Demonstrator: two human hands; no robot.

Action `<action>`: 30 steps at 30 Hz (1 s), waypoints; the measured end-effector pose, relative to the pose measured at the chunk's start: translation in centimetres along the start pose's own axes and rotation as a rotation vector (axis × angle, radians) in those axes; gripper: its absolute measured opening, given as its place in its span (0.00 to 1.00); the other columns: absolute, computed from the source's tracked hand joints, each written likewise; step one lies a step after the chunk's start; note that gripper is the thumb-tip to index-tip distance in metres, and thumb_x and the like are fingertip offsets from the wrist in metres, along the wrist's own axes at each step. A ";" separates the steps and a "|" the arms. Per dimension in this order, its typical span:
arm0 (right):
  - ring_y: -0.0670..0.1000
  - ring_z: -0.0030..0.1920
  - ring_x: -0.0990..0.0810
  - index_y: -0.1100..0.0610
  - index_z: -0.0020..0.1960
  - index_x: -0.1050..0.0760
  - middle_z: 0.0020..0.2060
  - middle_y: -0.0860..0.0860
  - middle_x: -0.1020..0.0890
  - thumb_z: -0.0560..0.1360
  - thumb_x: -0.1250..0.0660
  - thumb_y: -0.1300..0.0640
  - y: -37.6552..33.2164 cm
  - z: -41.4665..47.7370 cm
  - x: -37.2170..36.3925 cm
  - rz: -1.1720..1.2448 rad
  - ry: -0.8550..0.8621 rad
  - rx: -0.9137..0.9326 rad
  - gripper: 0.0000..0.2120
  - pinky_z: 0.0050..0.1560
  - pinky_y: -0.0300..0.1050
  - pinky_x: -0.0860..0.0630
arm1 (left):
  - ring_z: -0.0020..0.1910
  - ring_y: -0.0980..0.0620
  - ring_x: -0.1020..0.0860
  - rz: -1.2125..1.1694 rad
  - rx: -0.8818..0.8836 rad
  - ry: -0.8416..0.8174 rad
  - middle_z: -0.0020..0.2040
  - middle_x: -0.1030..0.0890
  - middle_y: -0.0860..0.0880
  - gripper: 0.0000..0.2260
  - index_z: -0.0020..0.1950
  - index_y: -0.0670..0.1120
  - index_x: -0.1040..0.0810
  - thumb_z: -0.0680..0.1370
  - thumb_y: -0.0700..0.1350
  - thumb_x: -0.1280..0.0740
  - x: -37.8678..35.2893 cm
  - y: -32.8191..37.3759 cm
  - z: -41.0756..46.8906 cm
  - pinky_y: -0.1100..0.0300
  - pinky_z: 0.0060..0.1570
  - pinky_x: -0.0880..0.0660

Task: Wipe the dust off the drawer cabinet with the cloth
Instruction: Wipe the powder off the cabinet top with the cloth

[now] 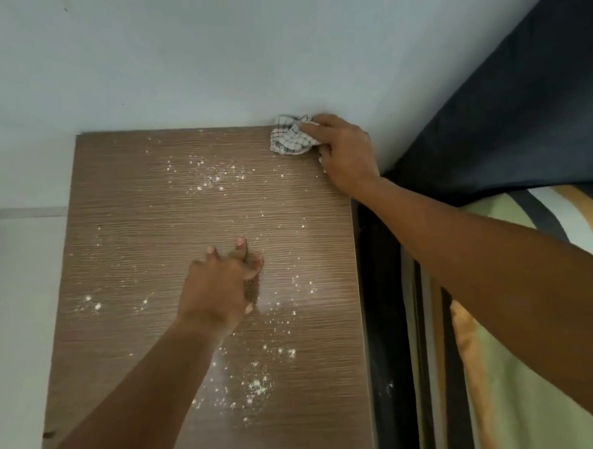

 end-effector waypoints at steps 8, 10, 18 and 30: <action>0.55 0.81 0.47 0.46 0.79 0.38 0.80 0.52 0.39 0.85 0.50 0.44 0.2 -1.4 -2.9 -0.194 -0.180 0.087 0.24 0.80 0.52 0.55 | 0.78 0.37 0.43 -0.037 -0.004 0.018 0.81 0.47 0.55 0.36 0.77 0.61 0.38 0.74 0.49 0.25 0.1 -0.2 0.1 0.49 0.71 0.36; 0.53 0.81 0.47 0.45 0.79 0.39 0.80 0.49 0.40 0.85 0.53 0.42 -0.2 -2.1 -3.2 -0.235 -0.189 0.122 0.24 0.81 0.52 0.54 | 0.78 0.37 0.43 -0.027 -0.005 0.013 0.81 0.47 0.55 0.36 0.77 0.61 0.38 0.74 0.50 0.25 0.3 0.0 0.0 0.49 0.71 0.37; 0.51 0.81 0.47 0.42 0.79 0.39 0.80 0.45 0.41 0.85 0.54 0.43 -2.4 -15.0 -4.3 -0.269 -0.333 0.266 0.23 0.79 0.55 0.51 | 0.76 0.43 0.36 -0.022 0.027 0.012 0.77 0.36 0.55 0.36 0.74 0.62 0.33 0.70 0.53 0.23 0.6 -0.2 -0.5 0.49 0.70 0.36; 0.48 0.80 0.41 0.42 0.75 0.32 0.77 0.42 0.34 0.80 0.35 0.57 -5.9 -42.3 -7.3 -0.155 -0.328 0.353 0.25 0.79 0.55 0.43 | 0.77 0.41 0.40 0.030 -0.085 0.237 0.79 0.38 0.51 0.31 0.76 0.58 0.35 0.75 0.55 0.29 -4.3 -2.4 -6.4 0.33 0.74 0.52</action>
Point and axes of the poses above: each hand's wrist, its own z-axis towards the middle knuckle, its own x-axis out of the back of the hand, y = z × x, the point moved 5 cm from there along z, towards the middle knuckle
